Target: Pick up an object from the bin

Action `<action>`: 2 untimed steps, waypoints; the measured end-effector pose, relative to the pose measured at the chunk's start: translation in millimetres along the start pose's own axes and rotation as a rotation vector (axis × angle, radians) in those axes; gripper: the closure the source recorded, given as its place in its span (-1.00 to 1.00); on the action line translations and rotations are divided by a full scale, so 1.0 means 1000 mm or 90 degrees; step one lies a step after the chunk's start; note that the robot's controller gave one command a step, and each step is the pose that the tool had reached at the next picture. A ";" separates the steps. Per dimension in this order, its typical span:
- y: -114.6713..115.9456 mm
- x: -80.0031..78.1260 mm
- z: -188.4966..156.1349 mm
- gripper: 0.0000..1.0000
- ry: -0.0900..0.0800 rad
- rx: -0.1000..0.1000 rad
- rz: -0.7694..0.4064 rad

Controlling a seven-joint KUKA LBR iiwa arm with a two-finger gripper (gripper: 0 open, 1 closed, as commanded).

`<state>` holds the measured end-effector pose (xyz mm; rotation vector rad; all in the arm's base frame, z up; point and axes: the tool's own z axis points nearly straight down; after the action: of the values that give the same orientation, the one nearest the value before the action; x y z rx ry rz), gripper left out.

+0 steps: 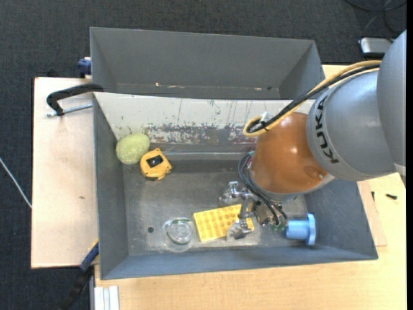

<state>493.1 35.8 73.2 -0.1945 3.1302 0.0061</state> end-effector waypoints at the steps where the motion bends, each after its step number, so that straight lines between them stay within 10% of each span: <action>1: 0.000 0.000 0.000 1.00 0.000 0.000 0.000; 2: 0.000 0.002 -0.008 1.00 0.005 0.001 -0.001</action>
Offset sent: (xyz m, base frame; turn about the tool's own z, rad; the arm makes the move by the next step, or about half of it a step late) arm -0.0001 0.0002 0.0922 0.0000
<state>490.8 35.8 81.2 -0.1964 3.1385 0.0038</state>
